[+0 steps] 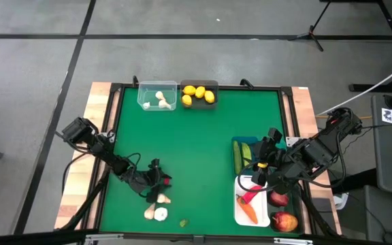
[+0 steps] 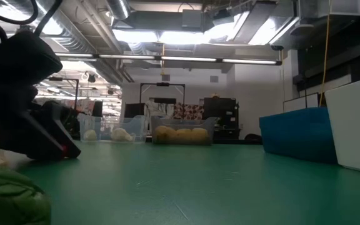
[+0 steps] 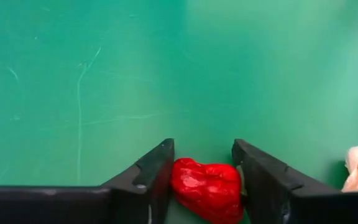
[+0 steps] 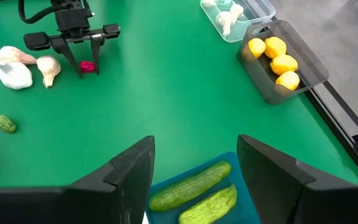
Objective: Sort produce into baskets
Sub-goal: Put the red chili pepper into the white bin
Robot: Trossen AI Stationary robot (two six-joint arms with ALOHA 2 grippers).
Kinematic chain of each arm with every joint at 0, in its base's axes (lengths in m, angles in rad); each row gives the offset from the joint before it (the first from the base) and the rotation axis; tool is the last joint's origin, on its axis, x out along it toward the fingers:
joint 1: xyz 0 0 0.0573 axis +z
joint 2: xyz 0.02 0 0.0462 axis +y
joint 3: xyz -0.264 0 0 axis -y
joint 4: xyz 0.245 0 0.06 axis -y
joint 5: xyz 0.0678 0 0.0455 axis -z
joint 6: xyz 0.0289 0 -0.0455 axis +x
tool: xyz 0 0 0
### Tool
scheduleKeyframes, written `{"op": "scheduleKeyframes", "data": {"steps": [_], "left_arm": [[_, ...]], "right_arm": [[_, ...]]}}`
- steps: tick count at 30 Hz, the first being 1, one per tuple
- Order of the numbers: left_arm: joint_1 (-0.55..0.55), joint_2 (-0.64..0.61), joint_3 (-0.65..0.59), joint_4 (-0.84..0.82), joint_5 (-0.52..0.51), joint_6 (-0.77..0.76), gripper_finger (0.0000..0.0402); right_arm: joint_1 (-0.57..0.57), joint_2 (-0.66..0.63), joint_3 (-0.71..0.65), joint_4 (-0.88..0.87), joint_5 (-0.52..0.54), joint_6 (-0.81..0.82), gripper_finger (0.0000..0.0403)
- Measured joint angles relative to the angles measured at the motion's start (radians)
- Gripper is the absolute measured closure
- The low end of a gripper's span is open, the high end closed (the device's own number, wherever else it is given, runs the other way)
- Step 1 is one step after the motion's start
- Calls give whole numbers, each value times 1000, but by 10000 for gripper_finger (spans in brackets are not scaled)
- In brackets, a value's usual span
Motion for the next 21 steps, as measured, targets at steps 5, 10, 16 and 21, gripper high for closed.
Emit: {"op": "scheduleKeyframes", "data": {"steps": [5, 10, 16, 21], "left_arm": [[0, -3, 0, 0, -9, -41, 268], [15, -43, 1, 3, -9, -48, 272], [82, -89, 61, 6, -19, 20, 272], [169, -92, 184, 6, -19, 142, 273]], "right_arm": [[0, 0, 0, 0, 0, -7, 173], [0, 0, 0, 0, 0, -8, 173], [0, 0, 0, 1, 0, -10, 173], [0, 0, 0, 1, 6, -11, 173]]}}
